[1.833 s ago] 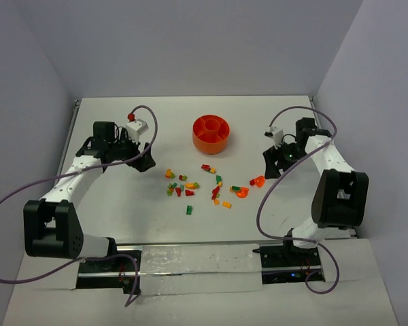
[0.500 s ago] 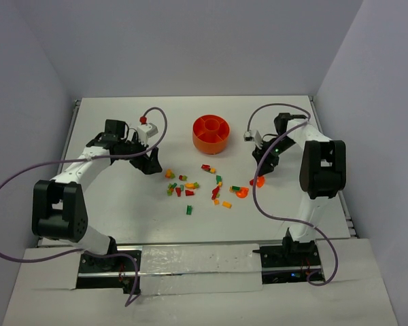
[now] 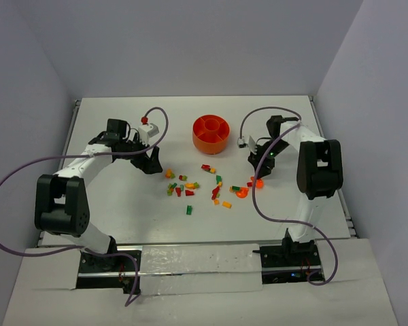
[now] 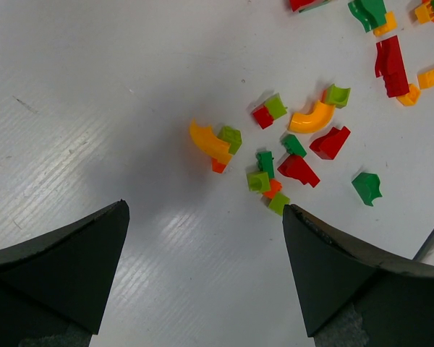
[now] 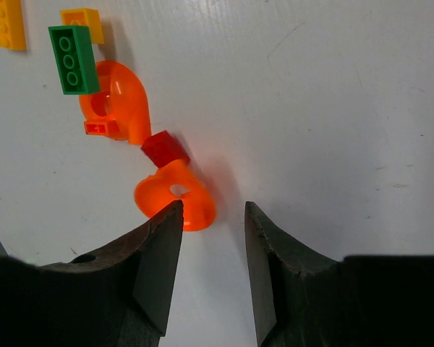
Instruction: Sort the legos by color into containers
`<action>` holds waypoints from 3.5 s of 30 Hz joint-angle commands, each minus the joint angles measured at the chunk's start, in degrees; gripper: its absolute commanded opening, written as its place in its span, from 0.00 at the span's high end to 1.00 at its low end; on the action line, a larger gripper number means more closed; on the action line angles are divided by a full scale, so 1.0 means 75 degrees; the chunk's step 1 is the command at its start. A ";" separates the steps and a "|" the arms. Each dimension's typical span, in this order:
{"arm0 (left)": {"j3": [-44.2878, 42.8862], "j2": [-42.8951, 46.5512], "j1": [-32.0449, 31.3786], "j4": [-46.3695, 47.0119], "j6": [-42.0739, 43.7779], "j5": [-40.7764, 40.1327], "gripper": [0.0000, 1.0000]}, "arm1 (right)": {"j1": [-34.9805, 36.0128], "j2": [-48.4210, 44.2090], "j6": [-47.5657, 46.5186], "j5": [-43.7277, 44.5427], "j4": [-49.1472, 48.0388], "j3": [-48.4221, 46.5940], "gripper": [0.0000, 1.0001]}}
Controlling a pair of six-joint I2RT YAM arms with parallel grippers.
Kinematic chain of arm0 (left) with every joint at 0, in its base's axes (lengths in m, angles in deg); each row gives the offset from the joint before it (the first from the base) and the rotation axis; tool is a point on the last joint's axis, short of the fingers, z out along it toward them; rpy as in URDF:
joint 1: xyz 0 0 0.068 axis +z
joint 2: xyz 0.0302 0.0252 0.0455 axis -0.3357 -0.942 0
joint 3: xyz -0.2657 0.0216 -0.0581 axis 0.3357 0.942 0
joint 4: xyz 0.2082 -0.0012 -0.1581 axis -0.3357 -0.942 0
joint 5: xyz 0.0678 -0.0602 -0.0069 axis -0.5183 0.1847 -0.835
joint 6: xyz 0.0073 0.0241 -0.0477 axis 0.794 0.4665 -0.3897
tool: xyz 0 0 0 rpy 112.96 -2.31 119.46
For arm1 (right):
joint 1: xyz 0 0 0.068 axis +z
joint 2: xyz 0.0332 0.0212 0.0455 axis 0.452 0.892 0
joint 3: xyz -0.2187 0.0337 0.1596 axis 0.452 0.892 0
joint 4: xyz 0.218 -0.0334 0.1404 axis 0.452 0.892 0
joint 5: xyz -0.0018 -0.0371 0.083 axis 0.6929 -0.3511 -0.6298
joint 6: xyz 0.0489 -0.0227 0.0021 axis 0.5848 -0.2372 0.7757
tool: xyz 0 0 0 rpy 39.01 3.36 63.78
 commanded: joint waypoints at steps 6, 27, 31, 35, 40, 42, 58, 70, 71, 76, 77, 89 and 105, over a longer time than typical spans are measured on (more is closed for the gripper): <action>-0.0307 -0.0098 -0.0055 -0.0002 0.0083 0.0201 0.02 | 0.0098 0.0000 -0.0247 -0.0263 0.0429 -0.0115 0.48; -0.0236 0.0021 -0.0055 0.0013 0.0094 0.0129 0.03 | -0.0208 -0.0638 0.0275 -0.0667 -0.0032 0.0273 0.39; -0.0080 0.0122 -0.0055 0.0170 -0.0030 0.0050 0.03 | -0.0253 -0.1822 0.0893 -0.0678 -0.0725 0.1089 0.39; 0.0027 0.0234 -0.0044 0.0288 -0.0138 -0.0038 0.02 | -0.0191 -0.3041 0.2050 -0.0268 -0.1920 0.2139 0.37; -0.0010 0.0320 -0.0055 0.0217 -0.0104 -0.0171 0.02 | 0.0151 -0.4150 0.3219 0.0702 -0.3416 0.3446 0.32; -0.0006 0.0332 -0.0055 0.0248 -0.0144 -0.0182 0.02 | 0.0479 -0.4476 0.3557 0.1435 -0.4110 0.4058 0.32; 0.0041 0.0263 -0.0055 0.0457 -0.0289 -0.0355 0.02 | 0.1219 -0.4310 0.4389 0.2967 -0.6288 0.5089 0.35; 0.0029 0.0160 -0.0043 0.0502 -0.0292 -0.0362 0.02 | 0.1305 -0.4243 0.3879 0.2569 -0.6536 0.5286 0.42; 0.0010 0.0130 -0.0043 0.0502 -0.0292 -0.0352 0.02 | 0.1296 -0.4183 0.3789 0.2549 -0.6487 0.5227 0.43; -0.0006 0.0136 -0.0055 0.0478 -0.0292 -0.0338 0.02 | 0.1305 -0.3962 0.3481 0.2412 -0.6382 0.5050 0.53; -0.0005 0.0136 -0.0055 0.0478 -0.0292 -0.0339 0.02 | 0.1305 -0.3925 0.3442 0.2394 -0.6373 0.5005 0.57; -0.0332 0.0060 -0.0055 0.0258 -0.0435 0.0057 0.03 | 0.1305 -0.3856 0.3342 0.2144 -0.5974 0.4726 0.81; -0.0424 0.1145 -0.0545 0.2206 -0.2988 0.1090 0.18 | 0.1719 -0.4245 0.6741 -0.0052 -0.4399 0.2249 1.00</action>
